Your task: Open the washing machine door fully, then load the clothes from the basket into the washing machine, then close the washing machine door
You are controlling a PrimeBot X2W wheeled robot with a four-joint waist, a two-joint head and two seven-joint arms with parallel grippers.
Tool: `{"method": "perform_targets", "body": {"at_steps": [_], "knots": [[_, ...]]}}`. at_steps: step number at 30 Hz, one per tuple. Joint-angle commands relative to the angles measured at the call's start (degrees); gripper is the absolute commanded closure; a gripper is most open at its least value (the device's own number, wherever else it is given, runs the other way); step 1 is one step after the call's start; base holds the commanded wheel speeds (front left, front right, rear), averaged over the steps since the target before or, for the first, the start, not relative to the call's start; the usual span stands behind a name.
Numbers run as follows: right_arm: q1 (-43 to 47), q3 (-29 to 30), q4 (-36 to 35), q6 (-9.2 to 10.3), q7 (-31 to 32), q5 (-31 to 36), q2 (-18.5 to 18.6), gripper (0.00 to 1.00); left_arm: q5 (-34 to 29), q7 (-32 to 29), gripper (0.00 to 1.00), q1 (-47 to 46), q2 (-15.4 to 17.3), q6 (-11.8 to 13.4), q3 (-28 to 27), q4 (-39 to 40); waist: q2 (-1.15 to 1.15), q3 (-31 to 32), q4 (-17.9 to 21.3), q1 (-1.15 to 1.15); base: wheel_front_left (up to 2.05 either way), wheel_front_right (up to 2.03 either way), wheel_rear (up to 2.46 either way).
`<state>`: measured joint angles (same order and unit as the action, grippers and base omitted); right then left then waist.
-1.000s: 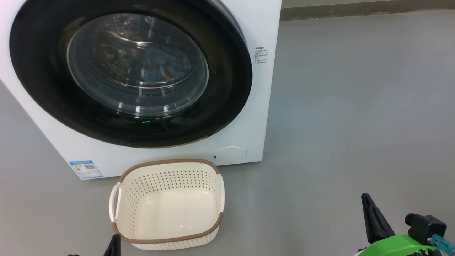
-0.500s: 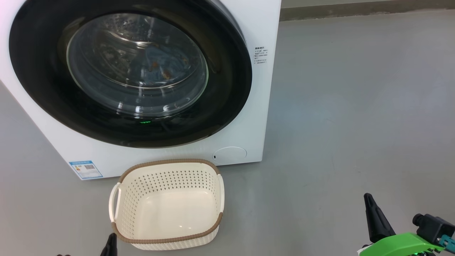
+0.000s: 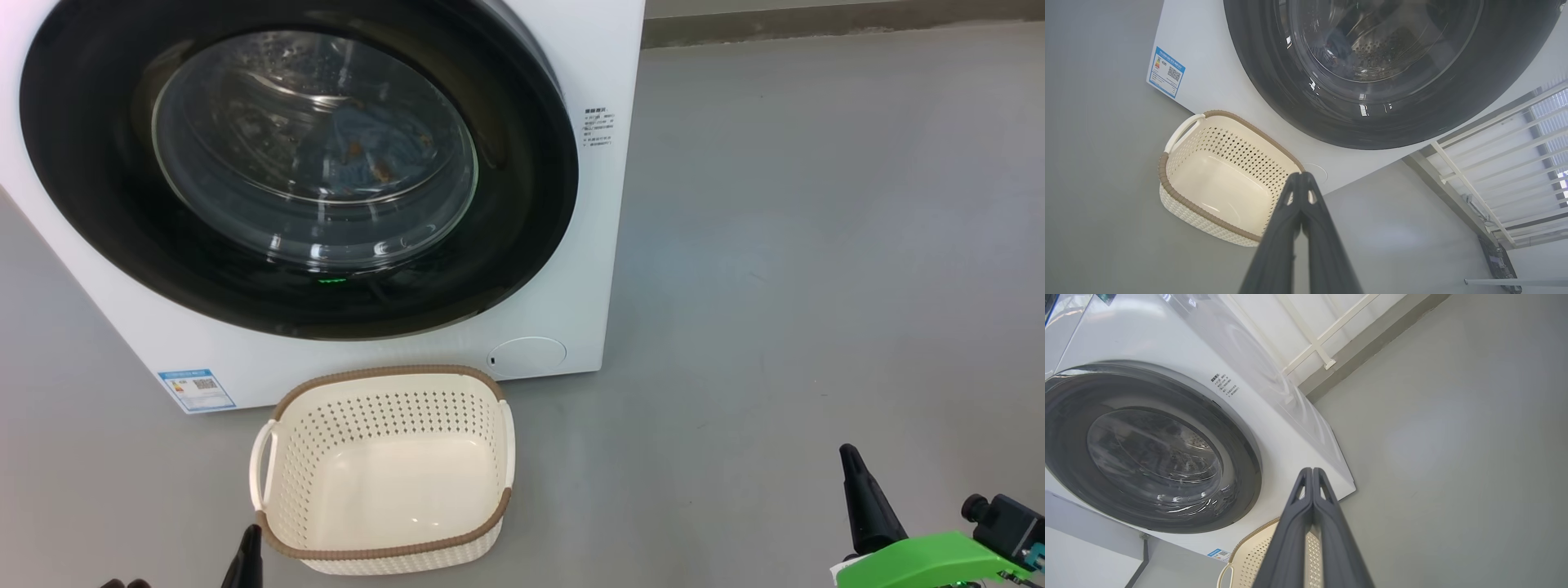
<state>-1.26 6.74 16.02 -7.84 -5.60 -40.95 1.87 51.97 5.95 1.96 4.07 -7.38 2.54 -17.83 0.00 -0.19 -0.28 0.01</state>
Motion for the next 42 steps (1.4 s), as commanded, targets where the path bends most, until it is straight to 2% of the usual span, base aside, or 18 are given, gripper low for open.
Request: {"method": "perform_targets", "body": {"at_steps": [1, 42], "knots": [[-2.5, -0.2, -1.6, 0.16, 0.4, -2.4, 0.6, 1.00, 1.7, -0.6, 1.00, -2.9, 0.4, -0.1, -1.5, 1.7, 0.00, 0.0, 0.0, 0.00, 0.00, 0.00, 0.00], [-3.9, -0.2, -1.8, 0.27, 7.1, -30.5, 0.8, 1.00, 24.0, -7.4, 1.00, -5.9, -0.5, -0.1, -5.8, 2.9, 0.00, 0.0, 0.2, 0.00, 0.00, 0.00, 0.00]]}}
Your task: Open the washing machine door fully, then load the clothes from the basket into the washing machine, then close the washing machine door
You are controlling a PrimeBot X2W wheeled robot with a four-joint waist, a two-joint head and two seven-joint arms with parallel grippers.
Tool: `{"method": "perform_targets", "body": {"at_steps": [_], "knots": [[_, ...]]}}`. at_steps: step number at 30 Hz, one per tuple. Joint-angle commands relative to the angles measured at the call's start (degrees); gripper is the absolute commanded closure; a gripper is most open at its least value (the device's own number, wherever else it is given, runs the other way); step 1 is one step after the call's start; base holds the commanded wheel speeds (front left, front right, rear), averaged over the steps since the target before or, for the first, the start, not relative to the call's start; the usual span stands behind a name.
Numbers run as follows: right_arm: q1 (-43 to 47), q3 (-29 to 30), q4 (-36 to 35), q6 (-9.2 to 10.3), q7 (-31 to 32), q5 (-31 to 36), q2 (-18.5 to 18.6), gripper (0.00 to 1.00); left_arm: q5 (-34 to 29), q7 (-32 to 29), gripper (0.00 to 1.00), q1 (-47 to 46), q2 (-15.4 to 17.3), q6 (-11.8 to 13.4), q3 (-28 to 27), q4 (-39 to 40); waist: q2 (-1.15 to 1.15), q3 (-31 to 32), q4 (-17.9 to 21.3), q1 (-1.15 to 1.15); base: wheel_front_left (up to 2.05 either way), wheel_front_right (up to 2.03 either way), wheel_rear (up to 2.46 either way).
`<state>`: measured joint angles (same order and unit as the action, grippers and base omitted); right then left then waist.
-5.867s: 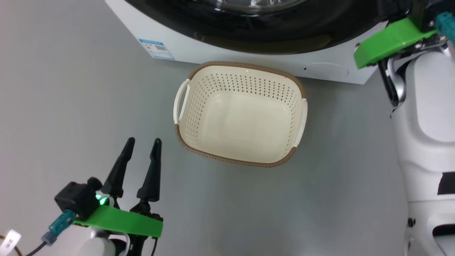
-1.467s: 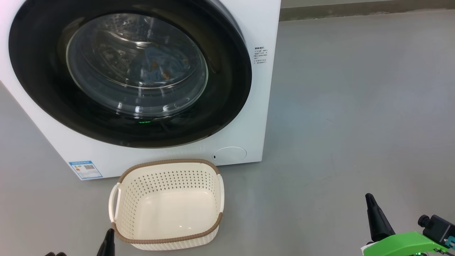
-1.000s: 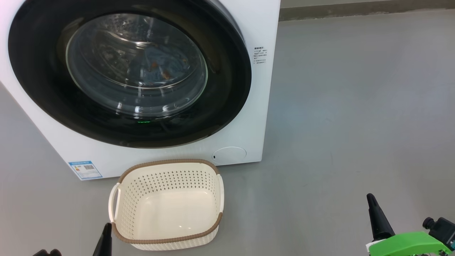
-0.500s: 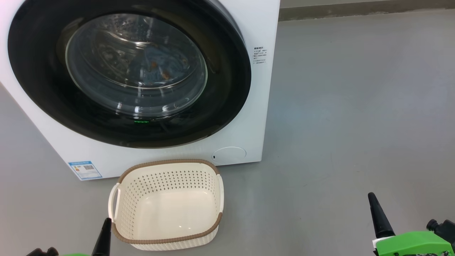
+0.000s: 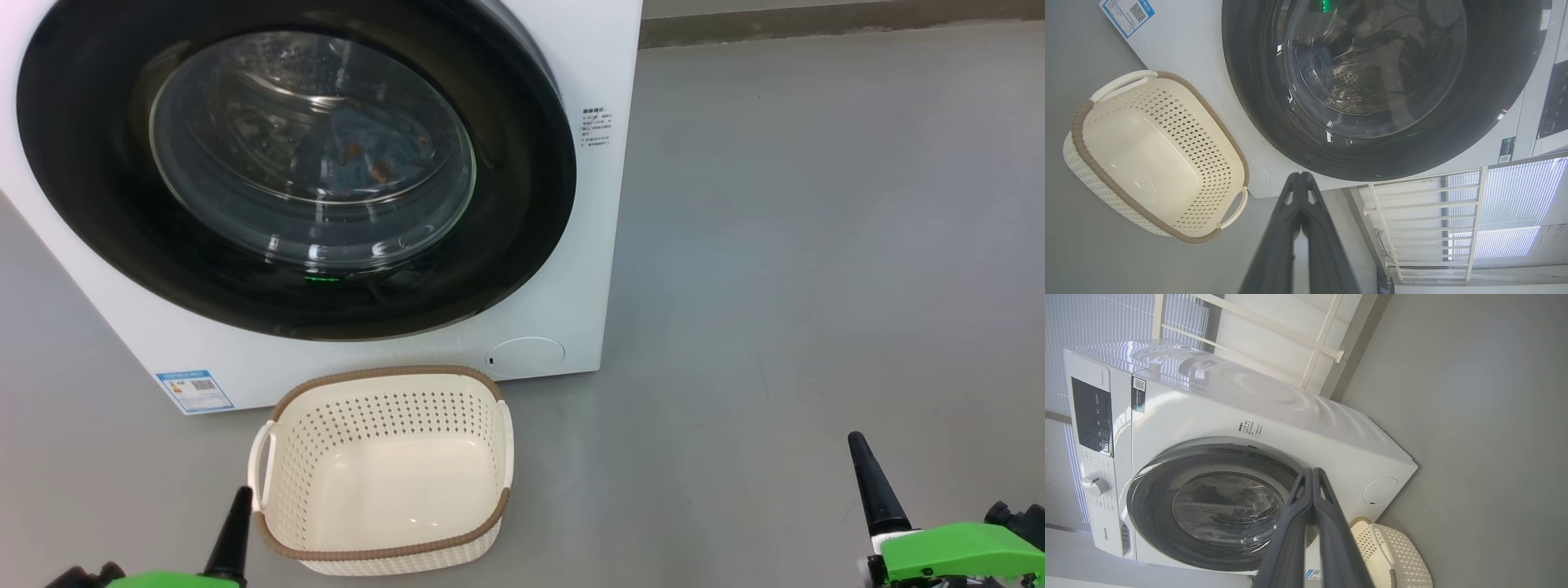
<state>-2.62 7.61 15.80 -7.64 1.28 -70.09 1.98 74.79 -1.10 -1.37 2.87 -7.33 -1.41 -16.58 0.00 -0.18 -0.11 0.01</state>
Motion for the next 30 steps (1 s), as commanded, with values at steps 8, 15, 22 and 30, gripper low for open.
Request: {"method": "perform_targets", "body": {"at_steps": [8, 15, 22, 30], "knots": [[-2.8, -1.1, -1.7, 0.09, 1.6, -7.0, 0.8, 1.00, 5.6, -1.7, 1.00, -3.2, 0.6, -0.1, -2.7, 1.9, 0.00, 0.0, 0.0, 0.00, 0.00, 0.00, 0.00], [-3.1, -1.1, -1.7, 0.11, 2.8, -12.0, 0.8, 1.00, 9.5, -2.9, 1.00, -3.7, 0.4, -0.1, -3.5, 2.1, 0.00, 0.0, 0.1, 0.00, 0.00, 0.00, 0.00], [-3.3, -1.1, -1.7, 0.13, 4.0, -16.9, 0.8, 1.00, 13.4, -4.0, 1.00, -4.3, 0.3, -0.1, -4.2, 2.3, 0.00, 0.0, 0.1, 0.00, 0.00, 0.00, 0.00], [-3.6, -1.1, -1.8, 0.15, 5.2, -21.8, 0.9, 1.00, 17.2, -5.2, 1.00, -4.8, 0.1, -0.2, -5.0, 2.5, 0.00, 0.0, 0.1, 0.00, 0.00, 0.00, 0.00]]}}
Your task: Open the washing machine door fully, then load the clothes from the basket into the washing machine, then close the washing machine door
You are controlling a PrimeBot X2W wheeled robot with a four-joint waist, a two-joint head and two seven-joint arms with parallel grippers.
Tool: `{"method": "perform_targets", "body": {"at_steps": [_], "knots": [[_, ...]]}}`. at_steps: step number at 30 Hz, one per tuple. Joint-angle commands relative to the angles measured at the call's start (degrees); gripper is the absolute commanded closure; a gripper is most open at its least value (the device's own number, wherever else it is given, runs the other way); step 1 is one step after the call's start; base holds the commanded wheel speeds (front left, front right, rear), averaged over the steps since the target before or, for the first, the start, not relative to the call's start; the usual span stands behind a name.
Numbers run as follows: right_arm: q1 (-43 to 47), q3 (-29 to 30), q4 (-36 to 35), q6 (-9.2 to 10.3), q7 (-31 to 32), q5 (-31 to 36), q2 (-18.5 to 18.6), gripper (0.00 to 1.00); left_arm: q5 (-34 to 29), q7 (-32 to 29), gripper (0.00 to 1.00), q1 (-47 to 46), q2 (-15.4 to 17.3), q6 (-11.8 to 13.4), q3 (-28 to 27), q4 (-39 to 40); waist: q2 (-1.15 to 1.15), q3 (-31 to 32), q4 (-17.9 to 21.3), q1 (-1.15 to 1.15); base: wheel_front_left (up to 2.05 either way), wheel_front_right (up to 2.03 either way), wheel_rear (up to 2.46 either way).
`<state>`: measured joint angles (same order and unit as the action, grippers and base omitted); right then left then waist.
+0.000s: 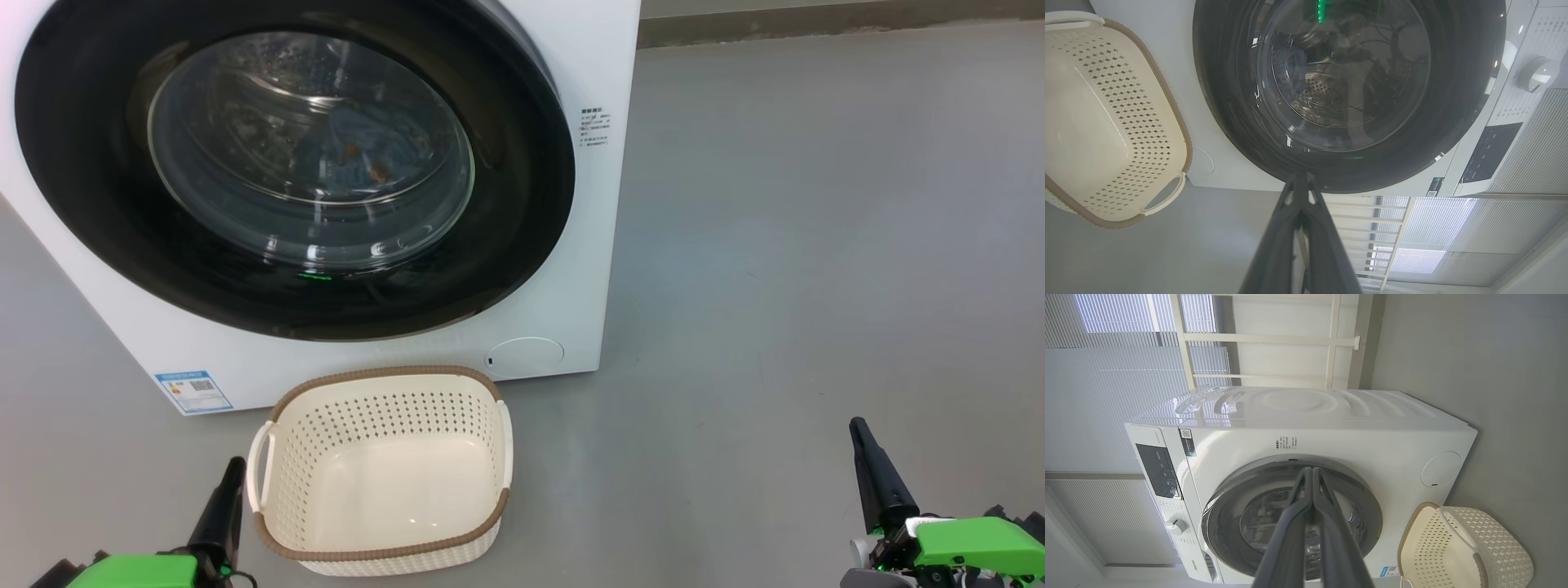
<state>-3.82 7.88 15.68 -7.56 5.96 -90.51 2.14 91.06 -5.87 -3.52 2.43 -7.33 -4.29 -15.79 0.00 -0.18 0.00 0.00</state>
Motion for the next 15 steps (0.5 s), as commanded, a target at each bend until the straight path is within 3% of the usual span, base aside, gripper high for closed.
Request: {"method": "perform_targets", "body": {"at_steps": [1, 15], "knots": [[-2.4, -1.4, -1.7, 0.08, 0.5, -1.6, 0.7, 1.00, 1.2, -0.5, 1.00, -2.7, 0.6, -0.2, -2.1, 1.8, 0.00, 0.0, 0.0, 0.00, 0.00, 0.00, 0.00], [-2.4, -1.4, -1.7, 0.08, 0.5, -1.7, 0.7, 1.00, 1.2, -0.6, 1.00, -2.7, 0.5, -0.2, -2.2, 1.8, 0.00, 0.0, 0.0, 0.00, 0.00, 0.00, 0.00]]}}
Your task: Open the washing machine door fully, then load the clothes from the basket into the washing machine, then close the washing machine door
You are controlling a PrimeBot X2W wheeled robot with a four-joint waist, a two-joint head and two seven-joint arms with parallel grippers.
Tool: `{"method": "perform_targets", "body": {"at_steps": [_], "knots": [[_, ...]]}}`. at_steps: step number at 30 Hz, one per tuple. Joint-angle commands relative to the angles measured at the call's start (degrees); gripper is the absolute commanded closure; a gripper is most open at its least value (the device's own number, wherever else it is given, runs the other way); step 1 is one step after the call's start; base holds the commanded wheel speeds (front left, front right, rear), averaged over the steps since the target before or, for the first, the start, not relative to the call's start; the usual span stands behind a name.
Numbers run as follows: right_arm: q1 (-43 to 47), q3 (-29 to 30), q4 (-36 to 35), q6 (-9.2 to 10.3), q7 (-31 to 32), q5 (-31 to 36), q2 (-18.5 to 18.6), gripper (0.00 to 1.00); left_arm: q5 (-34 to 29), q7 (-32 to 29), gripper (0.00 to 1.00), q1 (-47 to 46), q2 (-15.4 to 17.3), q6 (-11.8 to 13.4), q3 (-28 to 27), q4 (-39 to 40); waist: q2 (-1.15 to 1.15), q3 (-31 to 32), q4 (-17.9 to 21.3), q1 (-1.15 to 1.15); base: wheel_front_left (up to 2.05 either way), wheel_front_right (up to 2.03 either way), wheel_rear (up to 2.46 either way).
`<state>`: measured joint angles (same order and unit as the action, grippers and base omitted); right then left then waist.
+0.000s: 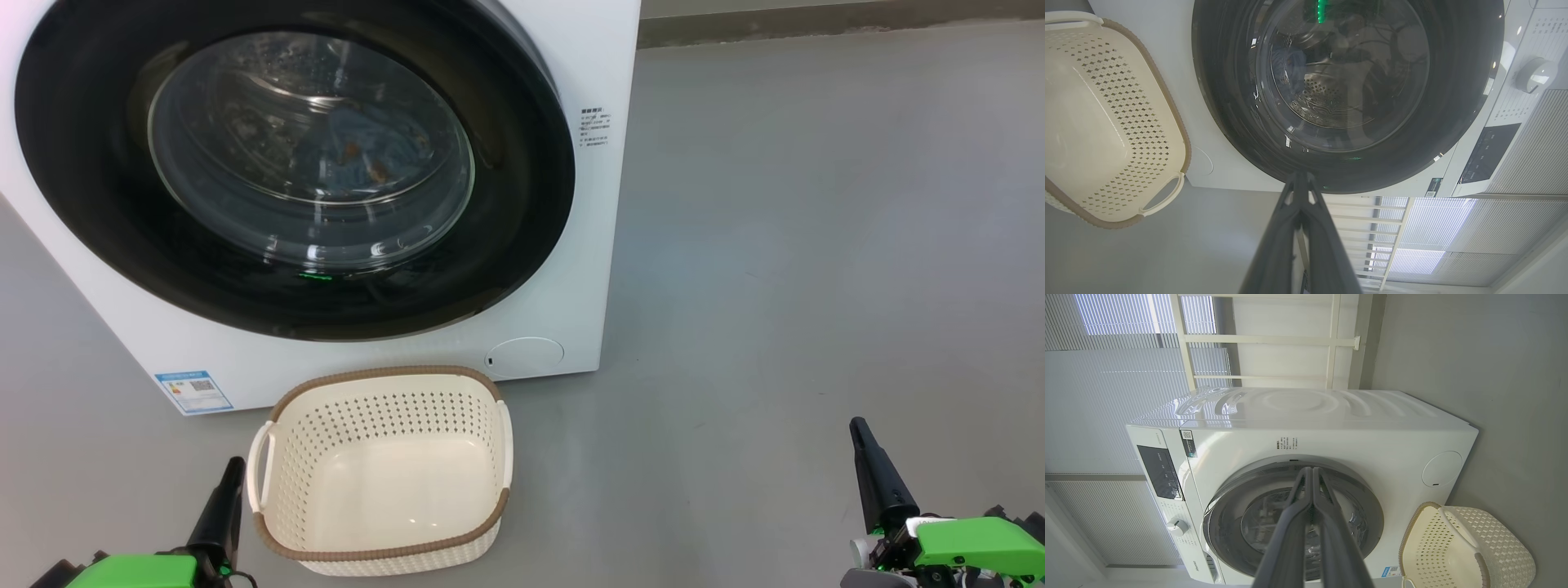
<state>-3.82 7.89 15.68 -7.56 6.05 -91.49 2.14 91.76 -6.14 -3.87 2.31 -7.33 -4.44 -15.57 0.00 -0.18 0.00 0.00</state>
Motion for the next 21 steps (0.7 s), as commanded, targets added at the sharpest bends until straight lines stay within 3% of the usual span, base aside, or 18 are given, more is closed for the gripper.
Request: {"method": "perform_targets", "body": {"at_steps": [1, 21], "knots": [[-2.4, -1.4, -1.7, 0.08, 0.4, -0.7, 0.7, 1.00, 0.5, -0.3, 1.00, -2.3, 0.7, -0.2, -2.0, 1.5, 0.00, 0.0, 0.0, 0.00, 0.00, 0.00, 0.00], [-2.4, -1.4, -1.7, 0.08, 0.4, -0.7, 0.7, 1.00, 0.4, -0.3, 1.00, -2.3, 0.6, -0.2, -2.0, 1.5, 0.00, 0.0, 0.0, 0.00, 0.00, 0.00, 0.00]]}}
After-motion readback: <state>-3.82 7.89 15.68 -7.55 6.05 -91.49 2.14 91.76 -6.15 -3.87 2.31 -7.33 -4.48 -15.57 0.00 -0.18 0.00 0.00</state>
